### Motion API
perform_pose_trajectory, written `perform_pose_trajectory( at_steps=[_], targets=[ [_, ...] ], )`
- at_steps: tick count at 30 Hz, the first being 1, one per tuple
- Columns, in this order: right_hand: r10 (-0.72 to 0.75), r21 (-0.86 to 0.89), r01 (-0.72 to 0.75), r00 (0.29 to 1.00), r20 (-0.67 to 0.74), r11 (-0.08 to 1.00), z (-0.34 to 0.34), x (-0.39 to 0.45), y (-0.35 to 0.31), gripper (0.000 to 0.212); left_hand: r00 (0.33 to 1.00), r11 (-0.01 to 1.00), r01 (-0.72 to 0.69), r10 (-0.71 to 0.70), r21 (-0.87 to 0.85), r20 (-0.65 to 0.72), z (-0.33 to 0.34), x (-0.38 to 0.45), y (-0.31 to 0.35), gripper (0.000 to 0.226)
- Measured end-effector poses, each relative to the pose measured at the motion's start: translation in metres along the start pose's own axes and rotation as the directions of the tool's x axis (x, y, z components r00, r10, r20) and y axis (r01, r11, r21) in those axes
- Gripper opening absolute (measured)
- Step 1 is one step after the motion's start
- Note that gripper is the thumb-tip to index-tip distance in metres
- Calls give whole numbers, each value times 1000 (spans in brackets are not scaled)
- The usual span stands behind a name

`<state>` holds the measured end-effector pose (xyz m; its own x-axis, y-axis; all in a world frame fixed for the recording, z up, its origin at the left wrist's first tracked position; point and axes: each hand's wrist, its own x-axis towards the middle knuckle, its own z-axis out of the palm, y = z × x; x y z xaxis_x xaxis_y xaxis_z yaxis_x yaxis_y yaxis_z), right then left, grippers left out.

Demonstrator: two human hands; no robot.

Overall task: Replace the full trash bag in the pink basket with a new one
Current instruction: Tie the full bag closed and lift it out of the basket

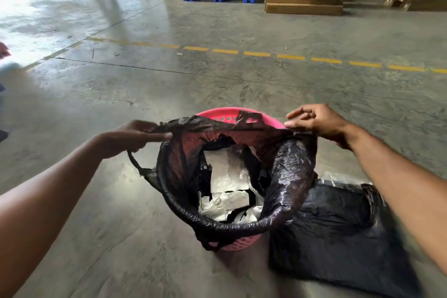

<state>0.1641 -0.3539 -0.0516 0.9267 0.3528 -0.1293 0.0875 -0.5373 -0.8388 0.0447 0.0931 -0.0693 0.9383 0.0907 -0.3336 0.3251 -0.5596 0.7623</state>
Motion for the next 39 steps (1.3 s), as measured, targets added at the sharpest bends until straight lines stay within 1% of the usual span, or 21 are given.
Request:
perform_pose_trajectory(
  at_steps=[1, 2, 3, 4, 6, 7, 9, 11, 13, 15, 16, 19, 21, 24, 25, 30, 32, 34, 35, 37, 39],
  targets=[
    [57, -94, -52, 997, 50, 994, -5, -8, 4, 85, 997, 998, 58, -58, 11, 55, 1, -9, -4, 66],
    [120, -155, -104, 987, 103, 983, -7, -15, 7, 95, 990, 994, 107, -105, -9, 97, 1, -15, -8, 67],
    [179, -192, -148, 972, 154, 970, -9, -22, 11, 93, 983, 989, 138, -131, -46, 130, 1, -22, -11, 70],
    [224, -208, -182, 953, 205, 961, -10, -28, 14, 84, 978, 984, 154, -139, -86, 158, 0, -26, -14, 72],
    [255, -204, -201, 922, 292, 958, -11, -41, 19, 67, 972, 972, 157, -120, -177, 201, -1, -35, -17, 80],
    [262, -186, -210, 909, 325, 960, -11, -49, 21, 65, 971, 957, 168, -120, -235, 206, 0, -40, -18, 84],
    [253, -65, -246, 905, 341, 967, -13, -60, 26, 69, 974, 929, 180, -122, -323, 191, 4, -52, -16, 81],
    [228, 177, -297, 917, 327, 938, -15, -73, 32, 71, 976, 921, 168, -106, -351, 188, 13, -69, -14, 58],
    [209, 376, -344, 911, 356, 860, -11, -87, 36, 55, 975, 907, 161, -86, -390, 205, 23, -87, -15, 39],
    [213, 440, -382, 897, 387, 813, -2, -104, 36, 38, 972, 861, 179, -80, -477, 222, 30, -103, -19, 27],
    [210, 444, -390, 892, 401, 807, 3, -113, 38, 36, 975, 830, 182, -83, -528, 206, 35, -110, -21, 27],
    [231, 460, -447, 862, 452, 767, 18, -134, 41, 34, 985, 747, 171, -106, -643, 138, 44, -120, -30, 57],
    [251, 418, -461, 848, 466, 783, 22, -146, 36, 32, 987, 723, 161, -131, -672, 94, 45, -128, -34, 68],
    [241, 403, -443, 855, 460, 801, 13, -158, 20, 24, 990, 749, 125, -136, -650, 34, 42, -140, -23, 74],
    [236, 413, -428, 867, 439, 804, 7, -159, 15, 25, 993, 756, 96, -117, -647, 11, 38, -142, -19, 70],
    [233, 418, -313, 945, 231, 853, -39, -144, -9, 53, 986, 827, -89, -7, -555, -169, 11, -145, 14, 55],
    [255, 364, -295, 954, 156, 883, -54, -132, -19, 43, 954, 897, -140, 9, -420, -300, 1, -135, 25, 37],
    [278, 377, -292, 956, 91, 879, -65, -118, -27, 15, 896, 971, -155, 62, -180, -441, -9, -121, 33, 31],
    [294, 380, -295, 954, 62, 877, -68, -110, -30, 7, 867, 982, -157, 86, -106, -491, -12, -114, 39, 30],
    [315, 374, -301, 949, 24, 877, -72, -93, -40, 8, 845, 981, -174, 104, -86, -525, -17, -103, 57, 24],
    [321, 367, -298, 947, -1, 881, -69, -79, -53, 15, 862, 978, -174, 94, -117, -498, -19, -91, 80, 22]
  ],
)
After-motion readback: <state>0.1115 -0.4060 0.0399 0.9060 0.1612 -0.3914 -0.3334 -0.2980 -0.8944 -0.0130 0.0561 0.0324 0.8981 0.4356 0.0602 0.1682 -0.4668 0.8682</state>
